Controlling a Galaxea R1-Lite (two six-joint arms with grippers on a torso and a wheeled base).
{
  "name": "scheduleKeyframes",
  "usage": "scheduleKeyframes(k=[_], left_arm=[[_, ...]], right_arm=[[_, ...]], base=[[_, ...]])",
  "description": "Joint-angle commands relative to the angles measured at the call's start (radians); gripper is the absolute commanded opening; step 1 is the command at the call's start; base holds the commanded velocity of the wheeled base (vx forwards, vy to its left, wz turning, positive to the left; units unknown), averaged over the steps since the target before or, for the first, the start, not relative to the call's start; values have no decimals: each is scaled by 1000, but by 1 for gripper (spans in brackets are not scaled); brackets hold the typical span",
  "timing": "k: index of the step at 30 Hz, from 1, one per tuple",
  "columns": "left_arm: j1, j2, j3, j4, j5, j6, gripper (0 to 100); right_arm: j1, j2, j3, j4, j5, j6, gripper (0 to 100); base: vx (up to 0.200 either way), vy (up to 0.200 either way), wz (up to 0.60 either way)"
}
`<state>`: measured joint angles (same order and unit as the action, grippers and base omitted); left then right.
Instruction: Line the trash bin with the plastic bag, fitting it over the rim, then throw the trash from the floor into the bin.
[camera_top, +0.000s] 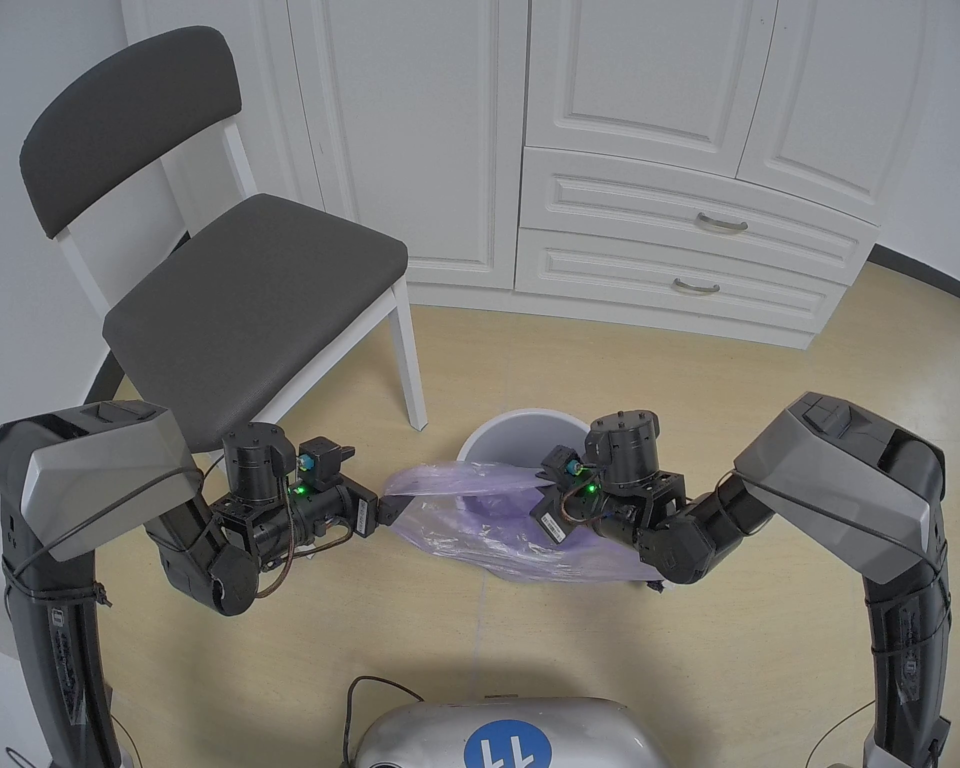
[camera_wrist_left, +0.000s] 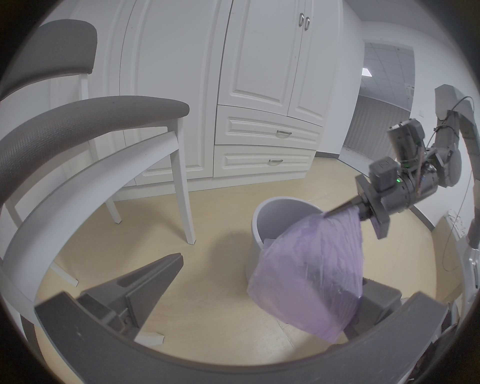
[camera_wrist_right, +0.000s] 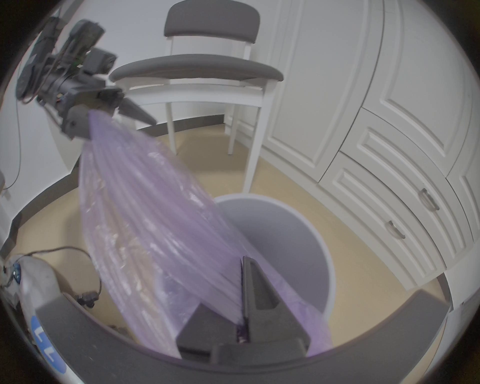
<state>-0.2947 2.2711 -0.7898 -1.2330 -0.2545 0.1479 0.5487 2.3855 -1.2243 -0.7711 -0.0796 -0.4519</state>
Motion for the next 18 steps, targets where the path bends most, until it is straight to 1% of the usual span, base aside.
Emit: scheduleKeyframes(k=[1, 2, 4, 5, 6, 7, 8, 9, 10, 11, 12, 13, 14, 18], left_arm=[[-4, -8, 24, 0, -5, 4, 100], [-4, -7, 41, 0, -25, 9, 100], [-3, -10, 72, -2, -77, 21, 100], [5, -15, 95, -2, -117, 39, 100], [5, -15, 95, -2, -117, 39, 100], [25, -31, 132, -2, -216, 88, 100], [43, -39, 150, -2, -276, 111, 100], [66, -45, 170, -3, -359, 141, 100], [78, -47, 179, -6, -413, 157, 100], [103, -48, 190, -29, -499, 179, 100], [117, -45, 193, -59, -546, 187, 100], [120, -42, 195, -74, -559, 187, 100], [129, -39, 202, -125, -571, 180, 100], [131, -45, 213, -201, -569, 145, 100]], right_arm=[[-23, 44, -107, 21, -42, 29, 0], [-24, 55, -169, 56, -66, 67, 0], [-26, 70, -245, 102, -86, 114, 0], [-29, 78, -282, 127, -98, 139, 0], [-29, 78, -282, 127, -98, 139, 0], [-35, 95, -342, 167, -123, 165, 0], [-38, 103, -365, 179, -132, 173, 0], [-44, 116, -391, 191, -144, 177, 0], [-47, 126, -405, 194, -151, 179, 0], [-53, 141, -428, 196, -155, 180, 0], [-56, 150, -440, 196, -157, 182, 0], [-58, 153, -446, 197, -157, 182, 0], [-61, 159, -460, 200, -157, 182, 0], [-81, 178, -517, 246, -157, 180, 0]], base=[[0, 0, 0], [0, 0, 0], [0, 0, 0], [0, 0, 0], [0, 0, 0], [0, 0, 0], [0, 0, 0], [0, 0, 0], [0, 0, 0], [0, 0, 0], [0, 0, 0], [0, 0, 0], [0, 0, 0], [0, 0, 0]])
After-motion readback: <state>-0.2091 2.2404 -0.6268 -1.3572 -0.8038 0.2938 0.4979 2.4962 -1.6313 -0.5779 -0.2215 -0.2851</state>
